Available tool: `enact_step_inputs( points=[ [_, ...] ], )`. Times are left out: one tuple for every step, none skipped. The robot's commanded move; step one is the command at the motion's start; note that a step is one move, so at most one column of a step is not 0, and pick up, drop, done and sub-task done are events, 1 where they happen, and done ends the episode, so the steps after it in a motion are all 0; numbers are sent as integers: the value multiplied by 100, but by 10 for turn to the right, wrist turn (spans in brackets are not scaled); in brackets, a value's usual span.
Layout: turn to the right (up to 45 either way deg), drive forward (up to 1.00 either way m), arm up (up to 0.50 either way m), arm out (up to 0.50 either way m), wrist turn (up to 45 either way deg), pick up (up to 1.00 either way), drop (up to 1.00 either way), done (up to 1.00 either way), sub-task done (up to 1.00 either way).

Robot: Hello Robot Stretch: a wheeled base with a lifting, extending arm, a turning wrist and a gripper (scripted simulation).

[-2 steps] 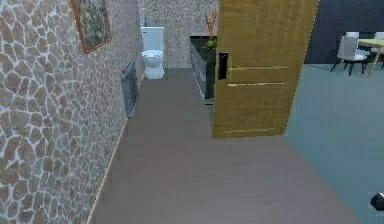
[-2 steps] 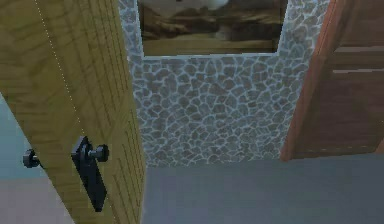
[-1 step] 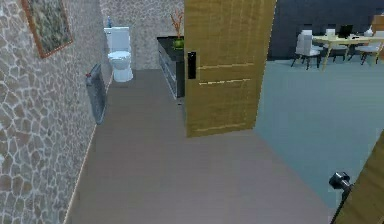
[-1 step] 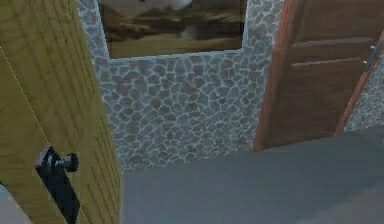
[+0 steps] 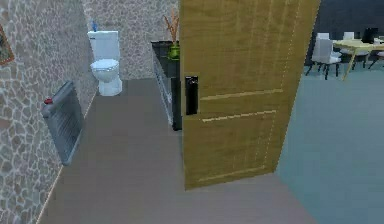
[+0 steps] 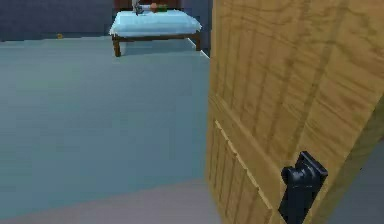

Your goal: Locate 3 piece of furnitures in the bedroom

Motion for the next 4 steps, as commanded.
enact_step_inputs(
  points=[
    [450, 0, 0, 0, 0, 0, 0, 0, 0],
    [270, 0, 0, 0, 0, 0, 0, 0, 0],
    [0, 100, 0, 0, 0, 0, 0, 0, 0],
    [60, 0, 0, 0, 0, 0, 0, 0, 0]
  ],
)
